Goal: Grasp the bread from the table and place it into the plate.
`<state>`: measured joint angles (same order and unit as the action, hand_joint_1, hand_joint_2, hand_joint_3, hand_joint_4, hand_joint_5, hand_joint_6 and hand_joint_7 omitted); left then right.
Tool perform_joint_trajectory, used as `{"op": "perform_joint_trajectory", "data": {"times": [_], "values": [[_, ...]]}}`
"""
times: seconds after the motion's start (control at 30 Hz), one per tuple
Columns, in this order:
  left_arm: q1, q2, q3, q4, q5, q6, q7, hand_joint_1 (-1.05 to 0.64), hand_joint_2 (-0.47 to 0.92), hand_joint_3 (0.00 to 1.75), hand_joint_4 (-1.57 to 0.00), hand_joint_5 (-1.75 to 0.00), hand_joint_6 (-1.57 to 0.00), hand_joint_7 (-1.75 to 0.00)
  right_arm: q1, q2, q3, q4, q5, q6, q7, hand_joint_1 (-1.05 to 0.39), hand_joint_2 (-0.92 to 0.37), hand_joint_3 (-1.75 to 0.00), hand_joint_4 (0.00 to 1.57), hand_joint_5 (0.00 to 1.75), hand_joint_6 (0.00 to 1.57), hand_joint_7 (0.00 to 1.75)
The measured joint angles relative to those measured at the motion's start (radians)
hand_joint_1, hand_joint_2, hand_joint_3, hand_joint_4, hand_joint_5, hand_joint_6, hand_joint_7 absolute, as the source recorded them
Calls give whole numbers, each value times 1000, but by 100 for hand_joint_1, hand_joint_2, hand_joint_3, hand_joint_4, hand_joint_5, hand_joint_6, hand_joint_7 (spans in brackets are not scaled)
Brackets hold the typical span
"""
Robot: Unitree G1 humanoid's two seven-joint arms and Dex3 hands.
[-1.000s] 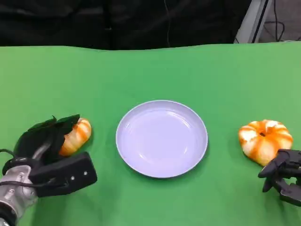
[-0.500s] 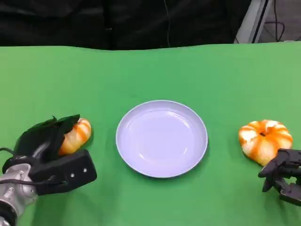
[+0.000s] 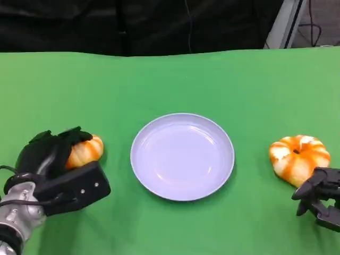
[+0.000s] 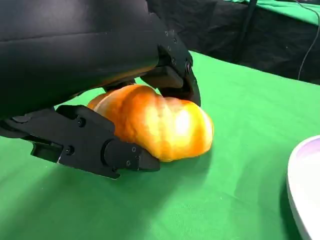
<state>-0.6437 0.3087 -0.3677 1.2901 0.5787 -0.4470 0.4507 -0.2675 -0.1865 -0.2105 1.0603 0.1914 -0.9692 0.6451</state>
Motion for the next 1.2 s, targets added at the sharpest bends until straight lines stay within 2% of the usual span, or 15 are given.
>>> {"op": "perform_joint_trajectory", "data": {"times": [0.13,0.17,0.2,0.43,0.53,0.97,1.03,1.2], "values": [[0,-1,0,0,0,1,5,-7,92,36,-31,-158,-45,-112,0,0,0,0,0,0,-1,9,-81,-66,89,138,95,97],[0,-2,0,0,0,1,6,-6,92,37,-26,-167,-38,-126,0,0,0,0,0,0,-1,9,-82,-66,89,138,94,97],[0,-3,1,0,0,2,8,-5,92,37,-24,-171,-36,-132,0,0,0,0,0,0,-1,9,-82,-66,89,138,94,97],[1,-15,7,1,-5,11,14,-9,92,32,-19,-175,-28,-147,0,0,0,0,-1,0,-4,9,-83,-65,89,138,94,97],[1,-16,10,1,-5,11,14,-9,92,30,-20,-175,-29,-149,0,0,0,0,-1,0,-3,9,-83,-64,89,137,94,97],[2,-19,18,2,-6,11,14,-7,92,38,-18,-175,-27,-150,0,0,0,0,0,0,-2,9,-82,-65,89,138,95,96],[2,-19,19,2,-6,11,14,-6,92,32,-20,-175,-28,-149,0,0,0,0,0,0,-2,9,-82,-65,89,138,95,96],[3,-19,16,2,-4,11,17,-7,92,29,-20,-175,-28,-149,0,0,0,-1,-1,0,-2,10,-83,-63,90,137,94,96]]}}
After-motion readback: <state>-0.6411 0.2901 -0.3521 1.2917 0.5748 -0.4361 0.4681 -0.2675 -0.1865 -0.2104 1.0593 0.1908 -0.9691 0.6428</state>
